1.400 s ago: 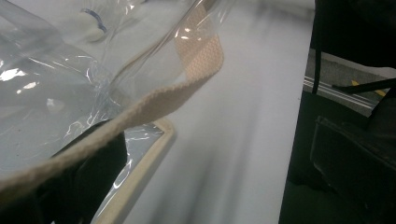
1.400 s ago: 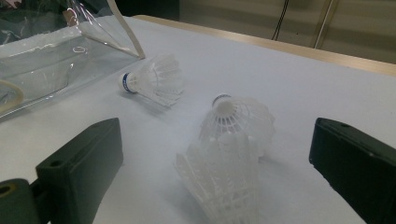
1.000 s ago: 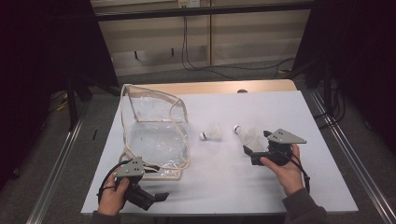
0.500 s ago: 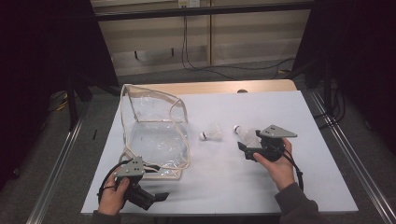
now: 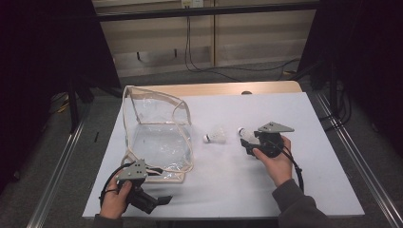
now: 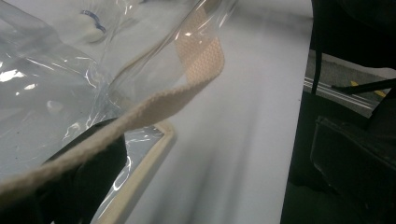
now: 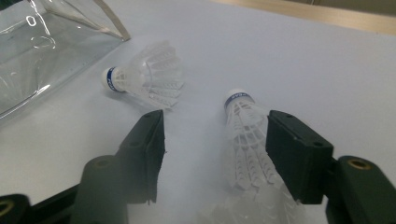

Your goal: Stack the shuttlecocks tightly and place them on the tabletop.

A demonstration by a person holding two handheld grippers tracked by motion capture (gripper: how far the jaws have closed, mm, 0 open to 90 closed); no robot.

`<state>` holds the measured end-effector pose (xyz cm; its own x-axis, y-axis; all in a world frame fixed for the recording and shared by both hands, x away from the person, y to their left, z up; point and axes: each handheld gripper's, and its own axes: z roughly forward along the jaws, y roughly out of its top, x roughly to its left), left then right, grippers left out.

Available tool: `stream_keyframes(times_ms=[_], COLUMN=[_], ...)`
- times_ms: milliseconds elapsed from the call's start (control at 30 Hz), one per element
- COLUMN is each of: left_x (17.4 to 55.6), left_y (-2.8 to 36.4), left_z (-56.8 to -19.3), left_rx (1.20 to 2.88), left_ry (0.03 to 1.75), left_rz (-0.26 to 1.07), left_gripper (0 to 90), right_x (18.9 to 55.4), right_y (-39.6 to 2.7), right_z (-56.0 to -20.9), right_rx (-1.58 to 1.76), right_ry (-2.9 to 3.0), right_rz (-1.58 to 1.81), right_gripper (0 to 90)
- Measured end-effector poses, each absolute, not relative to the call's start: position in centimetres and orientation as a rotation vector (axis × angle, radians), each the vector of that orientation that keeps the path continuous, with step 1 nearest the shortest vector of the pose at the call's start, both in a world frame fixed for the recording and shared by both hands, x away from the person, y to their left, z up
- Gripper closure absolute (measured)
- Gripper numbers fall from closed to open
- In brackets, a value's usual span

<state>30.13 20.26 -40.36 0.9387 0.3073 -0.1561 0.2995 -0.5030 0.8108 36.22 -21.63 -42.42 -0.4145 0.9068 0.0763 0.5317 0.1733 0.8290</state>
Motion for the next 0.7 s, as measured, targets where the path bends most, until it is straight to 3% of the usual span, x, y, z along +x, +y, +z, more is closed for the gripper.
stream_keyframes(times_ms=[267, 700], left_x=[30.15, 30.21], left_y=[20.26, 20.26], left_z=[-40.36, -40.37], left_rx=[2.127, 2.127], left_ry=[0.429, 0.427], left_rz=[0.010, 0.009], left_gripper=[3.7, 3.6], right_x=[36.74, 37.16], right_y=[-21.76, -21.68], right_z=[-43.03, -42.92], right_rx=[1.405, 1.410], right_ry=[2.031, 2.023], right_rz=[1.112, 1.111], right_gripper=[45.4, 47.6])
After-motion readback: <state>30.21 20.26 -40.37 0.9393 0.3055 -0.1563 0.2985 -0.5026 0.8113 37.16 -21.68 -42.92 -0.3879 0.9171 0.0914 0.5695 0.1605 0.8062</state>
